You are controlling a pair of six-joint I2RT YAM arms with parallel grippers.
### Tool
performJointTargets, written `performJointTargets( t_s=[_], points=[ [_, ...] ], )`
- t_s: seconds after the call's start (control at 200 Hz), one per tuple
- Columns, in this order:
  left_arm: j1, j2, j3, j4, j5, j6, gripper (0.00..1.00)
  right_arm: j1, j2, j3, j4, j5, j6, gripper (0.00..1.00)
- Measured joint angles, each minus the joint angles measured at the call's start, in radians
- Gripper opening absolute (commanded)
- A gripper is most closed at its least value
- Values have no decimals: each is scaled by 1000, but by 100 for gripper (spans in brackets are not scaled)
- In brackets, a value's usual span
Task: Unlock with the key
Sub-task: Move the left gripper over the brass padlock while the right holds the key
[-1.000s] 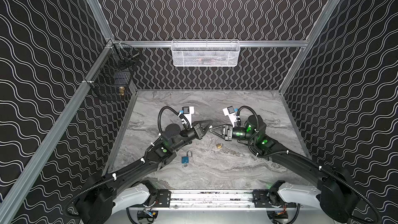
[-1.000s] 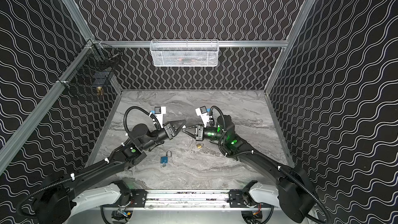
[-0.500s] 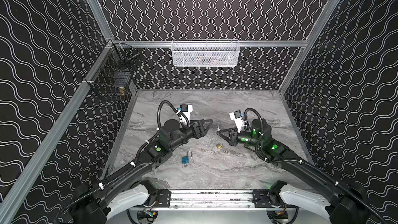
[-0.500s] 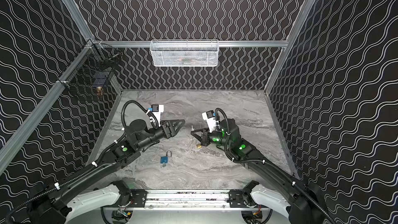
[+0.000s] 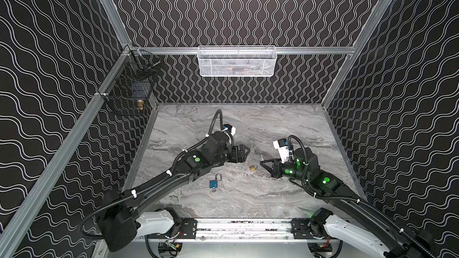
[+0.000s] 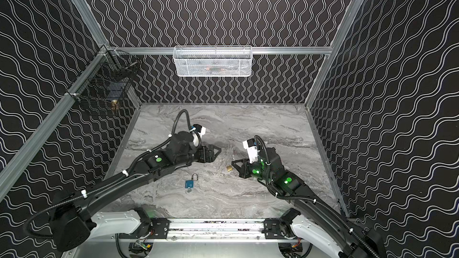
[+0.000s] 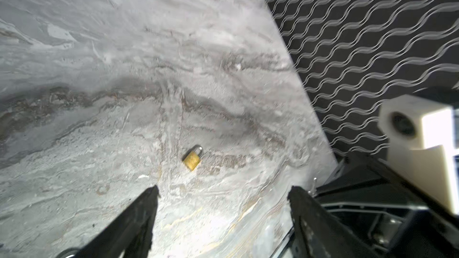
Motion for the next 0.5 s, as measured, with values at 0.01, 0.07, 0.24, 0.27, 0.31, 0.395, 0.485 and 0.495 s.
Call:
performJointTargets(
  t_s=[0.01, 0.07, 0.24, 0.27, 0.31, 0.395, 0.485, 0.495],
  points=[
    [-5, 9, 6, -5, 0, 6, 87, 0, -2, -2, -5, 2, 5, 0],
    [-33, 56, 43, -34, -18, 34, 85, -2, -14, -13, -27, 23, 23, 0],
    [-93, 200, 143, -106, -50, 113, 80, -17, -38, -41, -86, 51, 76, 0],
    [-97, 219, 151, -112, -53, 119, 79, -20, -42, -45, -95, 58, 85, 0],
    [-99, 248, 161, -119, -53, 135, 77, -23, -48, -52, -102, 66, 101, 0],
    [-100, 306, 175, -129, -53, 156, 73, -33, -63, -71, -116, 79, 129, 0],
    [-106, 373, 205, -137, -45, 174, 69, -43, -78, -89, -130, 90, 155, 0],
    [-107, 380, 209, -138, -45, 177, 68, -44, -79, -91, -131, 91, 158, 0]
  ],
)
